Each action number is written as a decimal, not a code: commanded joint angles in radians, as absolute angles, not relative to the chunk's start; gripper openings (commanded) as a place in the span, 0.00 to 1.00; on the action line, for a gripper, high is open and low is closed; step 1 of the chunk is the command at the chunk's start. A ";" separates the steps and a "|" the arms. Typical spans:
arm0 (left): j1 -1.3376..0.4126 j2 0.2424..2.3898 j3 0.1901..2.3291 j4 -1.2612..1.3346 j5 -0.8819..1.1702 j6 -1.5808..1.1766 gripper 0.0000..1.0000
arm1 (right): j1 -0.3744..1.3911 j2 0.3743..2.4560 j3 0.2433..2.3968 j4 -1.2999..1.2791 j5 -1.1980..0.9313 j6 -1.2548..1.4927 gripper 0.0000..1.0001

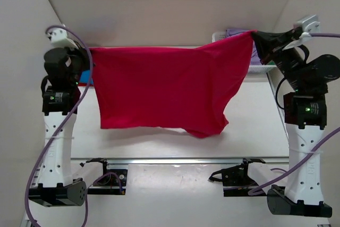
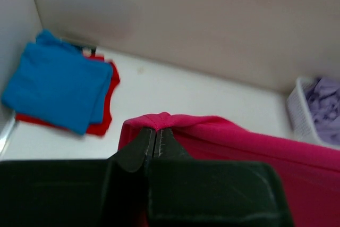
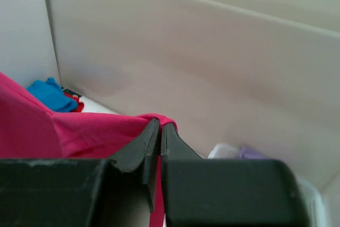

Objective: Fold and stack the t-shirts
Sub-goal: Flatten out the tshirt

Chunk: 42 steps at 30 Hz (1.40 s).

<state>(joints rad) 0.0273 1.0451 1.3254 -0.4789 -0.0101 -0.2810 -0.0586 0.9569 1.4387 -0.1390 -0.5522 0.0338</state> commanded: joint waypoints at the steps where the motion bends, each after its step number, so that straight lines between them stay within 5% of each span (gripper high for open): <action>1: 0.029 1.077 1.529 -0.502 -0.078 -0.249 0.00 | -0.040 1.011 1.579 -0.097 -0.569 0.026 0.00; 5: 0.020 1.164 1.692 -0.508 -0.083 -0.235 0.00 | -0.002 1.119 1.713 -0.110 -0.551 -0.030 0.00; 14: 0.075 1.342 1.624 -0.351 -0.009 -0.273 0.00 | 0.101 1.471 1.853 -0.071 -0.451 -0.170 0.01; 21: 0.084 1.595 2.018 -0.423 0.024 -0.238 0.00 | 0.106 1.747 2.276 -0.058 -0.431 -0.216 0.00; 28: 0.186 1.646 2.214 -0.417 0.184 -0.331 0.00 | -0.049 1.685 2.257 0.057 -0.531 -0.085 0.00; 32: 0.135 1.534 2.045 -0.390 0.112 -0.284 0.00 | -0.086 1.600 2.120 0.057 -0.554 -0.072 0.00; 42: 0.097 1.073 1.124 -0.319 0.080 -0.342 0.00 | -0.019 1.262 1.330 0.057 -0.474 -0.092 0.00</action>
